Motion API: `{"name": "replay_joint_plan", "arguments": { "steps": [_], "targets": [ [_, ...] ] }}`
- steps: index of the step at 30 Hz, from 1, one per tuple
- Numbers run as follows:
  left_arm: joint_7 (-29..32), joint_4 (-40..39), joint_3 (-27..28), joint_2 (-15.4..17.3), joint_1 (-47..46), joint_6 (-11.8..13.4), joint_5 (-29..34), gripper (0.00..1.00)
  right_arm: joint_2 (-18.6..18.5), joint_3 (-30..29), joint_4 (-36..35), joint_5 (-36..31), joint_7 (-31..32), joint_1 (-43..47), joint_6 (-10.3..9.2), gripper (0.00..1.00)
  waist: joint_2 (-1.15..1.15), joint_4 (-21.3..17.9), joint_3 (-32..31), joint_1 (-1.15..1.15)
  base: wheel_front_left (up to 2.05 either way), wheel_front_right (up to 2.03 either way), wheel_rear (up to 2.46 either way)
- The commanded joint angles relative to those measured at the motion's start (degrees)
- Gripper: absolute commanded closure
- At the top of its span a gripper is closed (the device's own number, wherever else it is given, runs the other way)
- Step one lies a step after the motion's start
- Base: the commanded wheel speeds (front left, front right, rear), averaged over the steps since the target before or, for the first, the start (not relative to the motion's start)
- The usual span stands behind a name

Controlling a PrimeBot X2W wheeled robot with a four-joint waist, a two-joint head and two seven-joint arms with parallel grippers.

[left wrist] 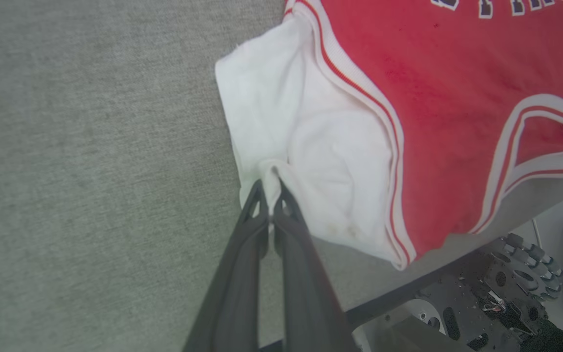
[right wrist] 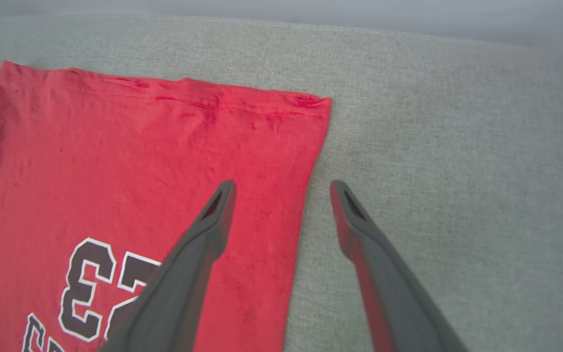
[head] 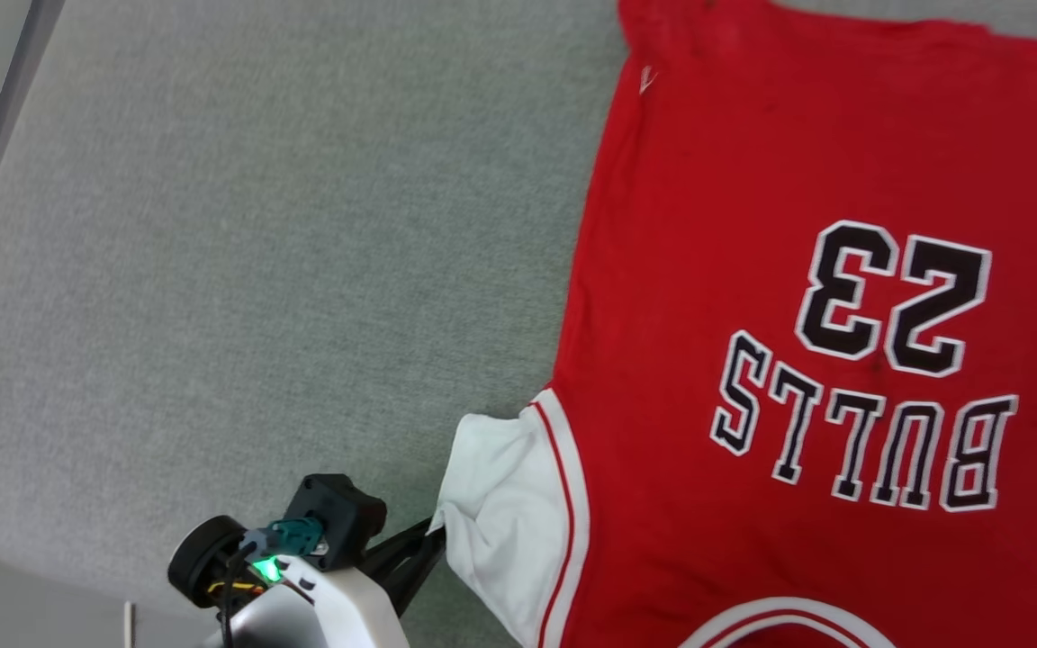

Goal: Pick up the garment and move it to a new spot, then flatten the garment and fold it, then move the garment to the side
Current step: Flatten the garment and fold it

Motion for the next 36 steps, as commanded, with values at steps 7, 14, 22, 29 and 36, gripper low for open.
{"name": "replay_joint_plan", "arguments": {
  "steps": [7,14,22,29,36],
  "targets": [
    [-0.9,0.4,-0.4,-2.1,-2.5,-0.6,1.6,1.0,-0.4,-1.7,7.1,-7.6,1.3,-8.5,-0.04,0.0,0.0,5.2,5.7,-0.02,0.0,0.0,0.0],
    [-1.3,0.7,-0.6,-3.4,-3.4,-0.7,1.8,1.0,0.6,-3.9,11.2,-11.3,0.7,-10.7,-0.04,0.0,0.0,6.4,7.2,-0.02,0.0,0.0,0.0],
    [-1.5,1.2,-0.4,-3.6,-3.7,-0.8,1.6,1.0,2.4,-2.4,12.7,-10.9,-0.2,-8.6,-0.04,0.0,0.0,6.6,8.2,-0.02,0.0,0.0,0.0],
    [-1.7,1.6,-0.7,-4.1,-4.0,-0.9,1.6,1.0,1.2,0.3,14.2,-9.9,1.2,-7.0,-0.04,1.0,0.0,7.0,8.5,-0.02,0.0,0.0,0.0],
    [-1.5,1.8,-0.6,-3.9,-3.9,-0.4,1.5,1.0,0.2,0.2,14.7,-9.6,0.0,-4.4,-0.05,1.0,0.0,6.2,6.8,-0.02,0.0,0.0,0.0]
  ]
}}
